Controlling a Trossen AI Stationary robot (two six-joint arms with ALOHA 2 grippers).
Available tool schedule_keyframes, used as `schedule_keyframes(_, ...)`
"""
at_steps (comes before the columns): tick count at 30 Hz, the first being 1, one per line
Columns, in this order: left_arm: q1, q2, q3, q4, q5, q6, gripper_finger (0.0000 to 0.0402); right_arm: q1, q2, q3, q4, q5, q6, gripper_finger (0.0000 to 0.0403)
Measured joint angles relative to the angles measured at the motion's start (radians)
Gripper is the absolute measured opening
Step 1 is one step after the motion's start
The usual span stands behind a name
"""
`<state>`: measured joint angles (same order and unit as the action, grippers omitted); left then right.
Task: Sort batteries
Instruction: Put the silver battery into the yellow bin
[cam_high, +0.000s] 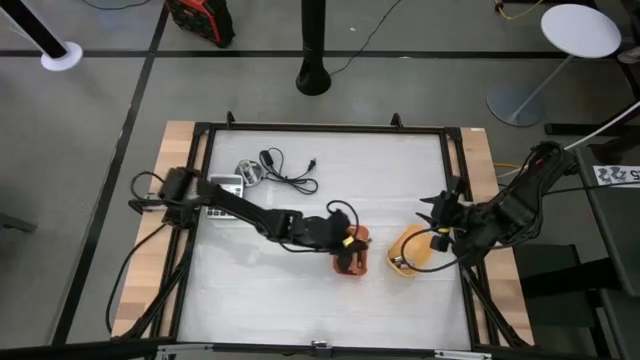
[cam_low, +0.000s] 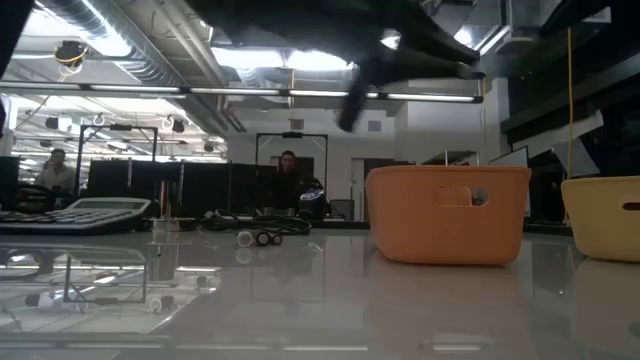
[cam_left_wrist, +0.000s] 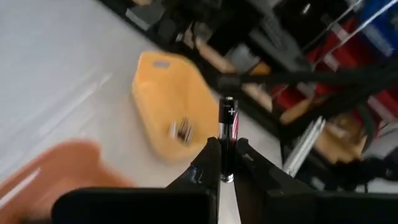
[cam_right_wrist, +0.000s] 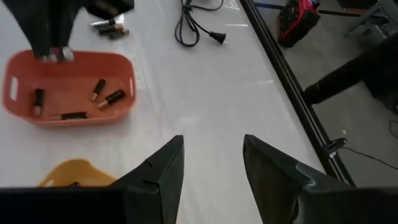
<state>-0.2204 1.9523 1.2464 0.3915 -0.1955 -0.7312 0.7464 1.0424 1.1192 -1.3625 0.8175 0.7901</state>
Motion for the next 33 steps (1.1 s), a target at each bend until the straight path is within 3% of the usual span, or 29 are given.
schedule_keyframes(3,0.017,0.1,0.068,0.077,0.0,0.002,0.0018,0.0,0.0,-0.015,0.001,0.002,0.0,0.0161)
schedule_keyframes(8,0.031,0.3,0.323,0.082,0.049,0.115,0.0022,0.0,0.0,-0.017,0.002,0.002,-0.001,0.0161)
schedule_keyframes(15,0.033,0.475,0.635,-0.104,0.085,0.364,0.0023,0.0,0.0,-0.017,0.004,0.002,-0.001,0.0161)
schedule_keyframes(22,0.039,0.487,0.663,-0.123,0.085,0.551,0.0036,0.0,0.0,-0.017,0.011,0.002,-0.002,0.0161)
schedule_keyframes(33,0.047,0.483,0.663,-0.149,0.084,0.583,0.0156,0.0,0.0,-0.017,0.068,-0.01,-0.003,0.0161)
